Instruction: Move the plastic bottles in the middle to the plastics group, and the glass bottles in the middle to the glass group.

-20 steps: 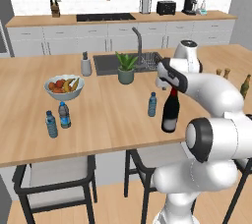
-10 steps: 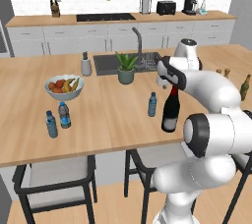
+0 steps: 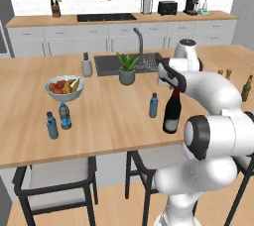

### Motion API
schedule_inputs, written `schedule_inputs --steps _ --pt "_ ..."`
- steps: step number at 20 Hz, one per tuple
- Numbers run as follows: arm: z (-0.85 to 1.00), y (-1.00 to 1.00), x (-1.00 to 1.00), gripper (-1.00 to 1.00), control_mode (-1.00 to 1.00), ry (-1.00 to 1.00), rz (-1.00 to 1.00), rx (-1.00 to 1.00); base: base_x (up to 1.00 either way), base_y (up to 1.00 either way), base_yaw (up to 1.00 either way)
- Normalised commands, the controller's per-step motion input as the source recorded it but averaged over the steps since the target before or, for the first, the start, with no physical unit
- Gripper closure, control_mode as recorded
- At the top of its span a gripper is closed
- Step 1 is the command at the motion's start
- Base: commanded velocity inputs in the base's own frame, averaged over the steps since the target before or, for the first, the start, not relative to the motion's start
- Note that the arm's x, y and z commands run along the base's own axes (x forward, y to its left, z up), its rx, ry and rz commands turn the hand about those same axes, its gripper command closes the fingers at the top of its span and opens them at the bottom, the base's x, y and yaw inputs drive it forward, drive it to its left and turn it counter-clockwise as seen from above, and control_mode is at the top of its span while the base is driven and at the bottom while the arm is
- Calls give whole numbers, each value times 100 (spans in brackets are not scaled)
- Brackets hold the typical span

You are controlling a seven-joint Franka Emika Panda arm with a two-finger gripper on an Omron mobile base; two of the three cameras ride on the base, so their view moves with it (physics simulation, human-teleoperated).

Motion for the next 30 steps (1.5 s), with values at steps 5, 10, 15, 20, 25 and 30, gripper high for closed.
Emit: schedule_inputs --steps 5,10,15,20,25,30 --pt "-21 0 -31 100 -100 0 -20 0 0 0 0" --pt "-4 1 -29 100 -100 0 -14 -2 0 0 0" --pt "17 1 -30 100 -100 0 -5 0 0 0 0" --pt "23 -37 -49 100 -100 -1 0 0 0 0 0" --pt "11 -82 -35 100 -100 -1 -2 0 0 0 0" --pt "4 -97 -6 100 -100 0 -4 0 0 0 0"
